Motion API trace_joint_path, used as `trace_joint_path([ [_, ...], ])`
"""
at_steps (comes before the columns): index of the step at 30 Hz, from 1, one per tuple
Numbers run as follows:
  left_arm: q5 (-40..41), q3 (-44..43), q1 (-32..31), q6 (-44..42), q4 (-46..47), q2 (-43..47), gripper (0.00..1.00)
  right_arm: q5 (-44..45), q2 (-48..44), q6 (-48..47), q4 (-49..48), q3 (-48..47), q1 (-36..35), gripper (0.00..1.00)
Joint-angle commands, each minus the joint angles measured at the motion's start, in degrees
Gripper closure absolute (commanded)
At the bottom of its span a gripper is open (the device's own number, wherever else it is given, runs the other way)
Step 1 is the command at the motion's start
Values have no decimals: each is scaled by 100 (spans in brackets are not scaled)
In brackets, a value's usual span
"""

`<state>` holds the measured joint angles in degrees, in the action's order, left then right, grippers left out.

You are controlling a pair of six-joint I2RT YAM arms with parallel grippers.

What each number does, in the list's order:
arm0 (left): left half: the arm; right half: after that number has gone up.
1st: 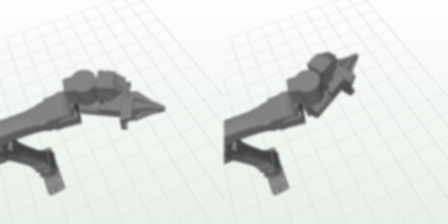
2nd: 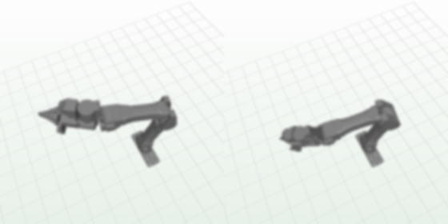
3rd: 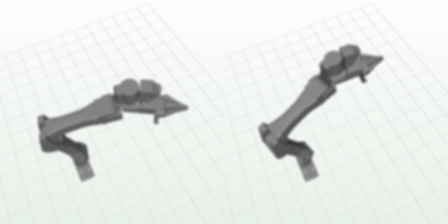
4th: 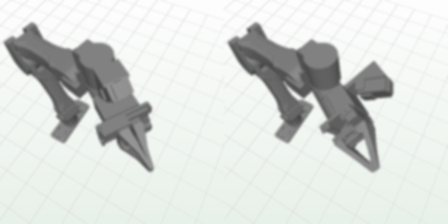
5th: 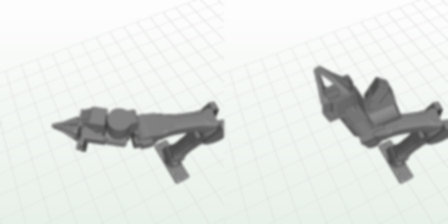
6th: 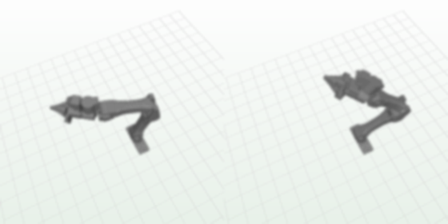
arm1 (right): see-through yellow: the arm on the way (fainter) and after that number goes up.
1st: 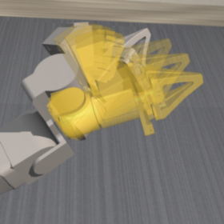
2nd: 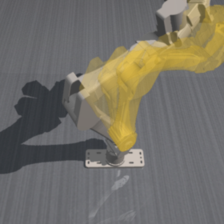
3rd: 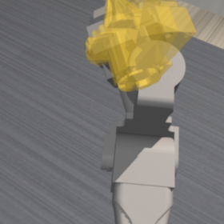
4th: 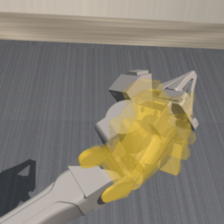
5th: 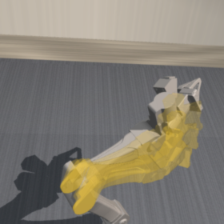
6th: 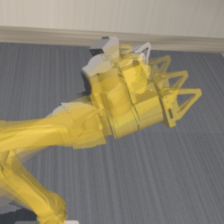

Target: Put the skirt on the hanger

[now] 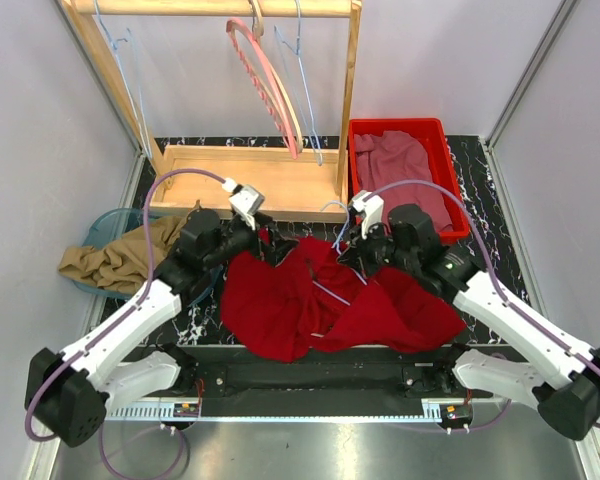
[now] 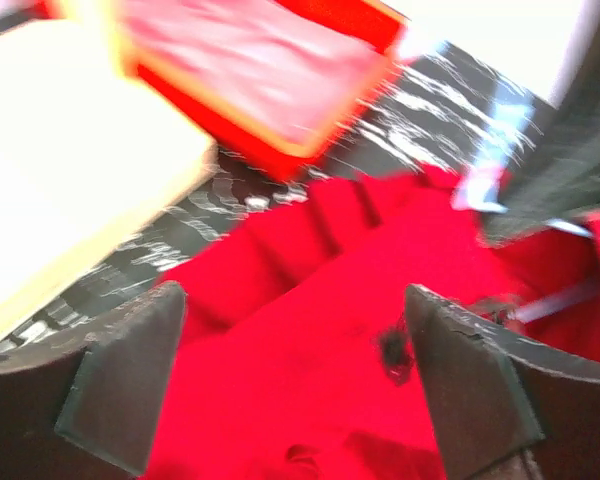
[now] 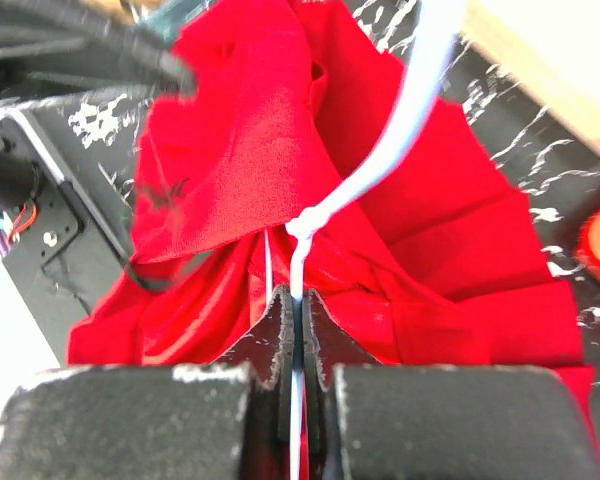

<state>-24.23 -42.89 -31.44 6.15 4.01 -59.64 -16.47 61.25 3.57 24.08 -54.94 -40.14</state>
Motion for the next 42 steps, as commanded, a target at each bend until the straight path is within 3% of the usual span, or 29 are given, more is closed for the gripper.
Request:
trace_joint_path([
  [1, 1903, 395, 15, 764, 714, 523, 1, 399, -553, 126, -193, -122, -20, 100],
  [6, 2666, 633, 15, 1054, 724, 383, 3, 294, -650, 135, 0, -289, -29, 100],
  [10, 3476, 537, 24, 1212, 426, 102, 13, 241, -729, 179, 80, -263, -29, 100],
  [14, 3329, 589, 33, 1204, 539, -100, 37, 258, -887, 223, 106, -219, -29, 100],
  [17, 3021, 720, 33, 1125, 662, -171, 45, 346, -992, 231, 176, -202, -29, 100],
  [19, 2793, 774, 41, 1108, 759, -197, 44, 372, -1071, 240, 229, -193, -29, 100],
  [20, 2635, 835, 50, 1073, 803, -206, 38, 390, -1106, 240, 229, -193, -29, 100],
  [23, 2021, 984, 85, 1046, 1048, -224, 32, 390, -1186, 267, 255, -219, -29, 100],
  [30, 308, 1240, 156, 844, 1821, -434, 32, 276, -1318, 319, 352, -210, -20, 100],
  [42, -591, 1433, 331, 992, 2411, -304, 29, 258, -1458, 407, 458, -131, -29, 100],
])
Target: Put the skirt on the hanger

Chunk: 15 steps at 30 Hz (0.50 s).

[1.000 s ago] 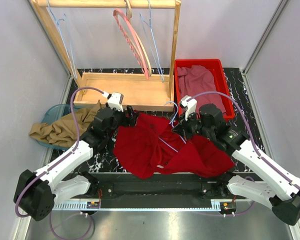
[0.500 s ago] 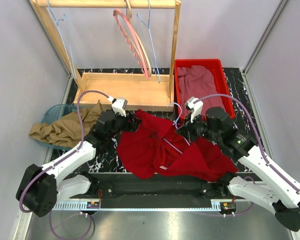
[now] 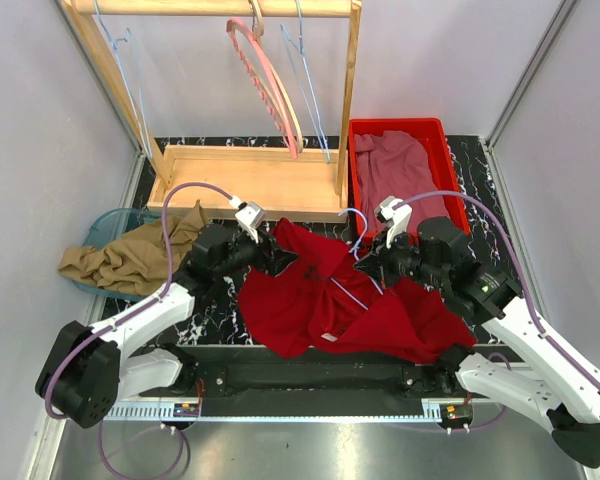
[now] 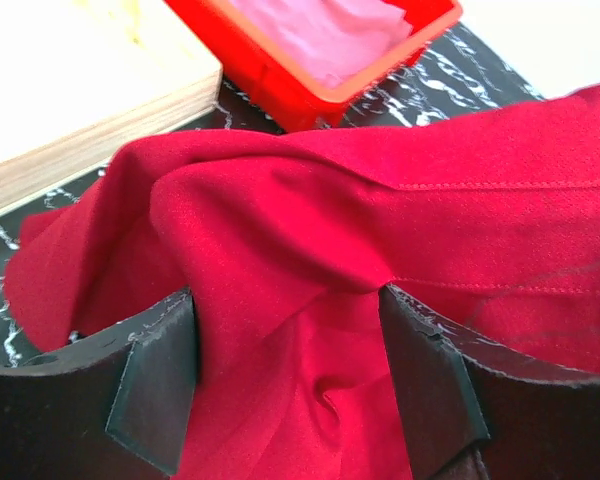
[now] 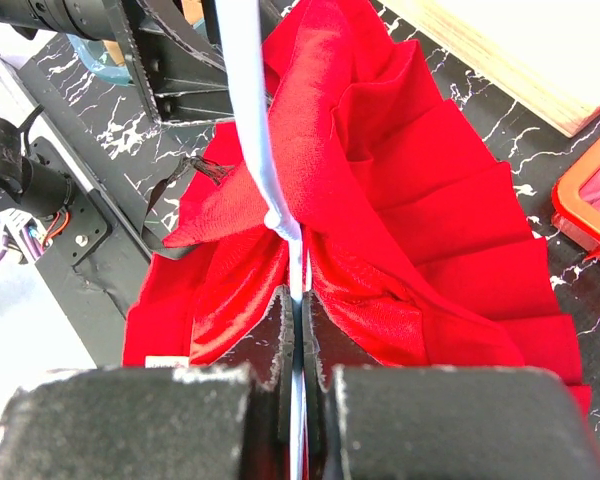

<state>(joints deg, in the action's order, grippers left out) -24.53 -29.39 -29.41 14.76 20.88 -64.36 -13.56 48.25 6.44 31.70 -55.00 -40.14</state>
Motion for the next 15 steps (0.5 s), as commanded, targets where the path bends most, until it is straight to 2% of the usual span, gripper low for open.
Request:
trace_joint_path([
  [1, -613, 108, 163, 167, 768, 213, 28, -15, -158, 121, -296, -125, -29, 100],
  [7, -1071, 284, 401, 606, 1321, 319, 32, 29, -158, 130, -296, -125, -20, 100],
  [11, -1334, 197, 445, 870, 1568, -58, 35, 12, -140, 130, -305, -142, -29, 100],
  [14, -1361, 65, 445, 984, 1629, -418, 41, -6, -132, 147, -331, -125, -20, 100],
  [15, -1326, 30, 445, 1002, 1612, -489, 46, -32, -132, 147, -340, -125, -20, 100],
])
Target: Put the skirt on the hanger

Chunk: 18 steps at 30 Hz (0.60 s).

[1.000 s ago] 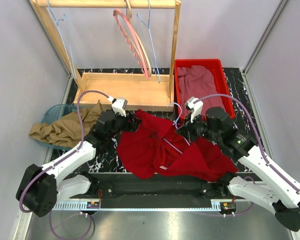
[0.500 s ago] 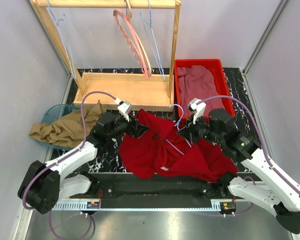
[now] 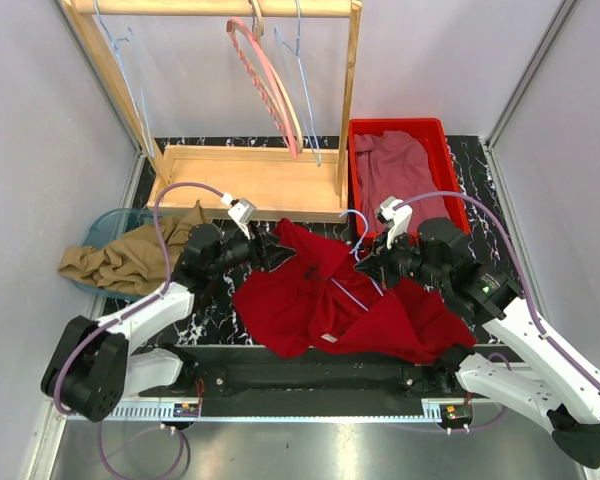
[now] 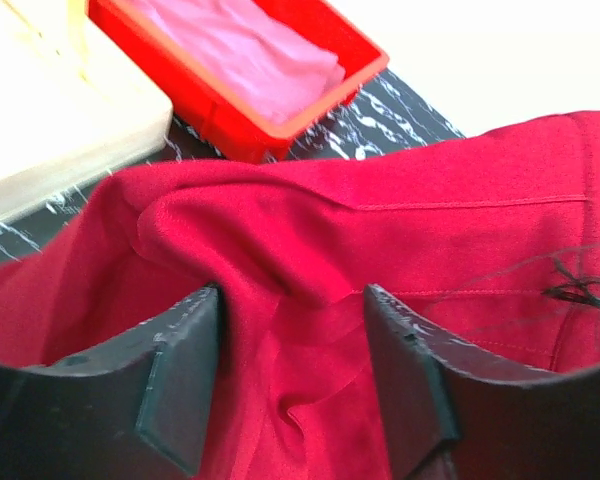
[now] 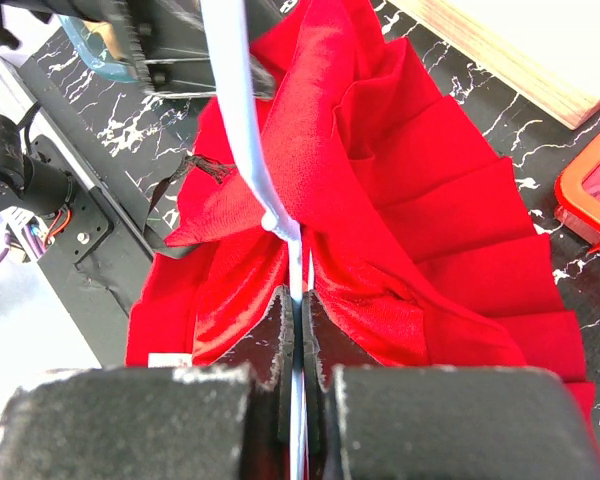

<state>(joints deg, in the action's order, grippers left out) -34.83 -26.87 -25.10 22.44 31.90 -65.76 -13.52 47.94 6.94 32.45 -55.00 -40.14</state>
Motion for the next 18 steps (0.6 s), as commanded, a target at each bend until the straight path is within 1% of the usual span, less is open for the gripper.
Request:
trace_joint_path([
  [1, -262, -300, 5, 226, 467, -437, 49, -54, -92, 97, -432, -125, -29, 100],
  [3, -183, -362, 5, 252, 414, -604, 54, -98, -83, 97, -458, -107, -29, 100],
  [4, -121, -406, 5, 270, 387, -640, 62, -124, -83, 106, -467, -98, -29, 100],
  [6, 28, -415, 5, 305, 396, -684, 66, -142, -48, 97, -467, -98, -20, 100],
  [10, 388, -476, 5, 349, 326, -649, 91, -178, -31, 97, -459, -90, -20, 100],
  [11, 702, -503, 5, 323, 108, -597, 100, -160, -22, 97, -450, -81, -29, 100],
  [13, 1108, -634, 5, 279, -235, -535, 100, -134, -22, 97, -424, -90, -29, 100],
  [14, 1493, -678, 5, 174, -568, -448, 100, -116, -22, 106, -397, -90, -29, 100],
  [16, 1995, -784, 5, 156, -894, -342, 100, -90, -31, 97, -336, -107, -29, 100],
  [17, 2563, -819, 5, 138, -1235, -228, 100, -81, -39, 97, -275, -116, -29, 100],
  [18, 2882, -898, 5, 156, -1404, -175, 100, -55, -57, 97, -230, -125, -29, 100],
])
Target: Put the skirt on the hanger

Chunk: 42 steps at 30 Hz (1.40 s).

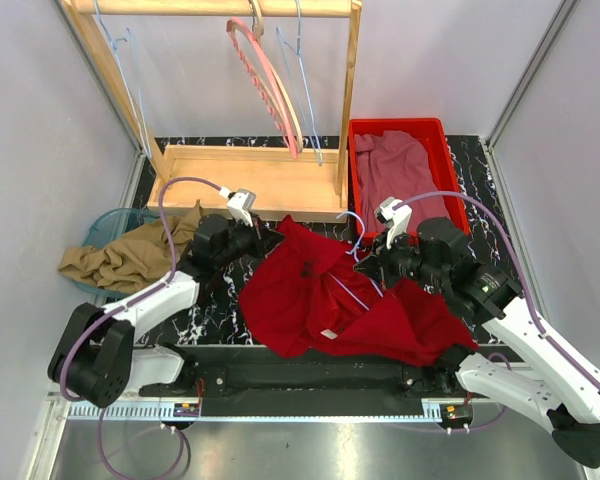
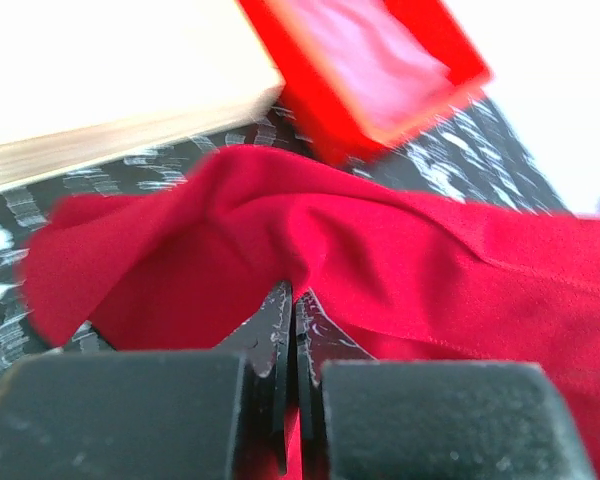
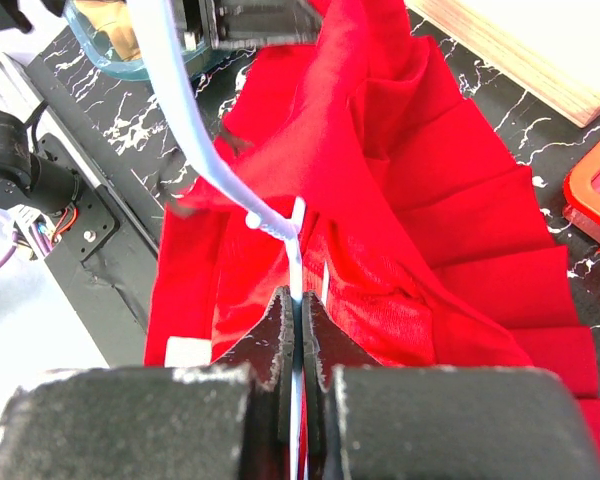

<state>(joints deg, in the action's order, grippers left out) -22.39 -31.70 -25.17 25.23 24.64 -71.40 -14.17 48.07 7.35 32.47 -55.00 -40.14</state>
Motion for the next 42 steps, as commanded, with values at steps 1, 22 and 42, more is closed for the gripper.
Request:
trace_joint_path([
  [1, 1911, -459, 12, -107, -828, 424, 100, 55, -79, 73, -206, -125, -29, 100],
  [22, 2978, -1681, 21, -308, -2612, 906, 24, -50, -132, 82, -250, -740, -29, 100],
  [42, -2039, -2779, -32, -1135, -2816, 2350, 2, -2132, 527, -375, 155, -2392, -29, 100],
])
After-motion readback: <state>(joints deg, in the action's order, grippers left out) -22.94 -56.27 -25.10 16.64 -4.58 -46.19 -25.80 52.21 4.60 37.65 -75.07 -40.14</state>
